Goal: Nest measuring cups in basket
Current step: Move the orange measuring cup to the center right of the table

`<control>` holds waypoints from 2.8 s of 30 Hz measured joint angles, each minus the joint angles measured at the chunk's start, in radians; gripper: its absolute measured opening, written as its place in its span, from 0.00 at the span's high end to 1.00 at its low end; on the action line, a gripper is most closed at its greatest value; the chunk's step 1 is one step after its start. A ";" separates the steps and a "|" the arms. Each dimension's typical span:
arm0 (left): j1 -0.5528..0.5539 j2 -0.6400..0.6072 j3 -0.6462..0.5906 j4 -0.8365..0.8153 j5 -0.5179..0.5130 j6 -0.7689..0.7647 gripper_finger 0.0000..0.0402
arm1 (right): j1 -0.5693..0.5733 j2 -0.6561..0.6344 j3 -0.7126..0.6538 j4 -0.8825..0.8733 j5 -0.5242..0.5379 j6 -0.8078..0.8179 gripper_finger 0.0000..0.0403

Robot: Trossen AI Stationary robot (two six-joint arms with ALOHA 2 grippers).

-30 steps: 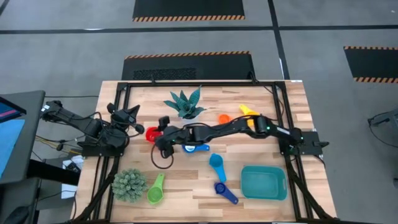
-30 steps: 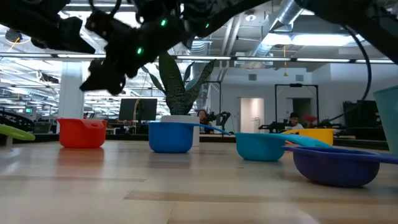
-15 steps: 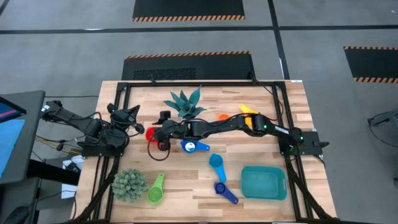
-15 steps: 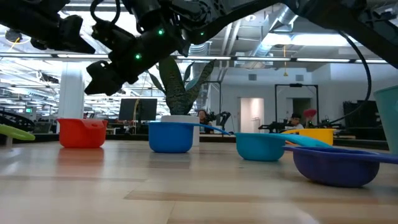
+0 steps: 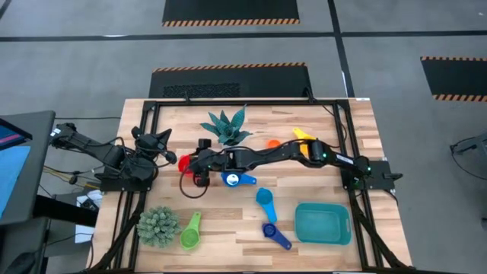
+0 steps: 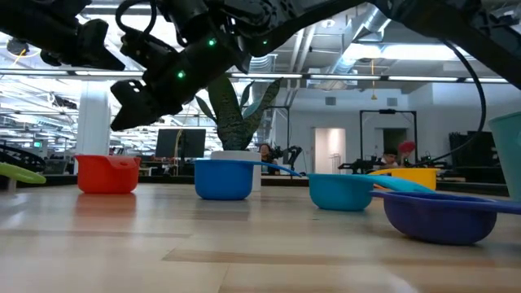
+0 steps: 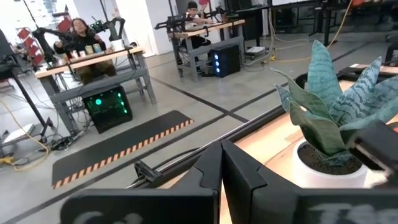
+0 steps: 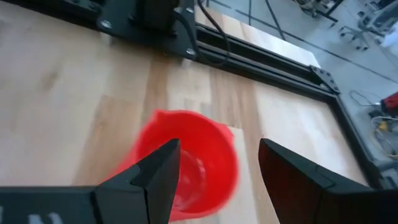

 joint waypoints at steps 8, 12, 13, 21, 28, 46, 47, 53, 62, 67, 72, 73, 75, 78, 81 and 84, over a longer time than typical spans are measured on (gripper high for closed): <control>0.000 0.000 0.000 0.000 -0.002 -0.028 1.00 | -0.005 0.000 0.000 0.048 -0.015 0.096 0.41; 0.000 0.000 0.000 0.000 0.000 -0.018 1.00 | -0.002 0.000 -0.037 0.074 -0.015 0.103 0.41; 0.000 0.000 0.000 0.000 0.007 -0.011 1.00 | 0.000 0.001 -0.038 0.072 -0.017 0.102 0.41; 0.000 0.000 0.000 0.000 0.039 0.004 1.00 | 0.020 -0.001 -0.038 0.078 -0.135 0.078 0.41; 0.000 0.000 0.000 0.000 0.056 -0.001 1.00 | 0.033 0.008 -0.037 0.072 -0.143 0.108 0.41; 0.000 0.000 0.000 0.014 0.079 0.004 1.00 | 0.028 0.080 -0.037 0.128 -0.107 0.089 0.41; 0.000 0.000 0.000 0.014 0.079 0.004 1.00 | 0.027 0.080 -0.037 0.123 -0.107 0.088 0.41; 0.000 0.000 0.000 0.014 0.079 0.007 1.00 | 0.018 0.080 -0.037 0.103 -0.108 0.072 0.41; 0.000 0.000 0.000 0.014 0.079 0.007 1.00 | 0.008 0.080 -0.037 0.057 -0.108 0.074 0.47; 0.000 0.000 0.000 0.014 0.079 0.007 1.00 | 0.009 0.080 -0.037 0.059 -0.108 0.074 0.57; 0.000 0.000 0.000 0.014 0.079 0.008 1.00 | 0.010 0.080 -0.037 0.054 -0.108 0.074 0.70; 0.000 0.000 0.000 0.014 0.079 0.008 1.00 | 0.010 0.080 -0.037 0.054 -0.108 0.074 0.73; 0.000 0.000 0.000 0.014 0.079 0.008 1.00 | 0.010 0.080 -0.037 0.055 -0.108 0.074 0.78; 0.000 0.000 0.000 0.014 0.079 0.008 1.00 | 0.010 0.080 -0.037 0.049 -0.108 0.074 0.84; 0.000 0.000 0.000 0.014 0.079 0.008 1.00 | 0.011 0.080 -0.037 0.039 -0.108 0.074 0.91; 0.000 0.000 0.000 0.014 0.079 0.008 1.00 | 0.018 0.080 -0.037 0.036 -0.109 0.073 0.97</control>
